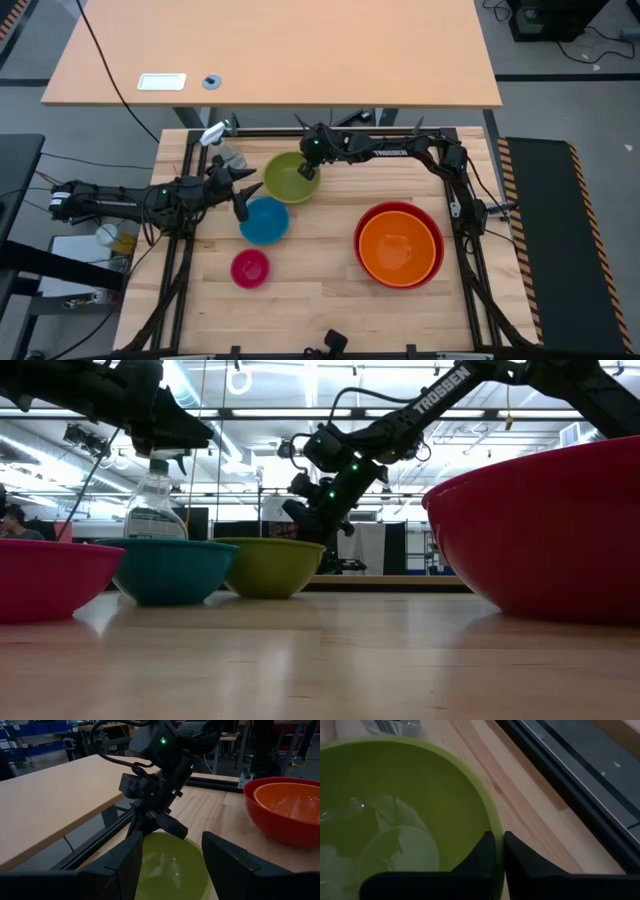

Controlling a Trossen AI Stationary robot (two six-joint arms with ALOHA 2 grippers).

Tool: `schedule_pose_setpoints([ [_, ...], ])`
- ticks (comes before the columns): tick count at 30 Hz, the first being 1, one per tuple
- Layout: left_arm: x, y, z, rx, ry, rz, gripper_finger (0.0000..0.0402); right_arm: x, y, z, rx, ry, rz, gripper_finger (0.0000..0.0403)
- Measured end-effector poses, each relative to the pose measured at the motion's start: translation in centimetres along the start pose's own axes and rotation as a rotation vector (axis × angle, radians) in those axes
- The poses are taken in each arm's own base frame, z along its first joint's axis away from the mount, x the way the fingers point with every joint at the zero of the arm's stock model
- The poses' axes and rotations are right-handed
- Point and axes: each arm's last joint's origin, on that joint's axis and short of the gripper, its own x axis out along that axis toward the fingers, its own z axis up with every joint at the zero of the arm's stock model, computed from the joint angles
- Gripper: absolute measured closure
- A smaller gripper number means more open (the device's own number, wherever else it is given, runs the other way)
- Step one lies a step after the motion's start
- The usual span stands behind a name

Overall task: Nest bowls inside each other
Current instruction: Stack the green bowl on top of the orange bowl

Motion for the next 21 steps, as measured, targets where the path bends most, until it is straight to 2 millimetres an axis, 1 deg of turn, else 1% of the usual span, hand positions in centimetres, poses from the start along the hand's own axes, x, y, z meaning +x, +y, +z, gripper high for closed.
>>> schedule_pose_setpoints([
  [2,0.0,0.0,0.0,0.0,0.0,0.0,0.0193,0.0,-0.1,-0.1,0.001,0.006,-0.002,0.0367],
  [5,0.0,0.0,0.0,-0.001,0.0,0.0,0.0193,-0.4,-0.1,0.1,0.0,0.012,0.013,0.037],
  [8,0.0,0.0,0.0,-0.001,0.0,0.0,0.0193,-1.6,0.2,0.6,-0.025,0.014,0.036,0.038],
  [10,0.0,0.0,0.0,0.0,0.0,0.0,0.0193,-3.2,0.3,1.3,-0.046,0.006,0.042,0.0382],
  [14,0.0,0.0,0.0,0.004,0.001,0.001,0.0193,-7.2,0.1,2.9,-0.061,-0.026,0.064,0.0379],
  [18,0.0,0.0,0.0,0.005,0.001,0.001,0.0193,-11.1,-0.1,3.9,-0.076,-0.03,0.117,0.0382],
  [21,0.0,0.0,0.0,0.005,0.0,0.001,0.0193,-13.9,-0.3,4.2,-0.094,-0.029,0.12,0.0388],
])
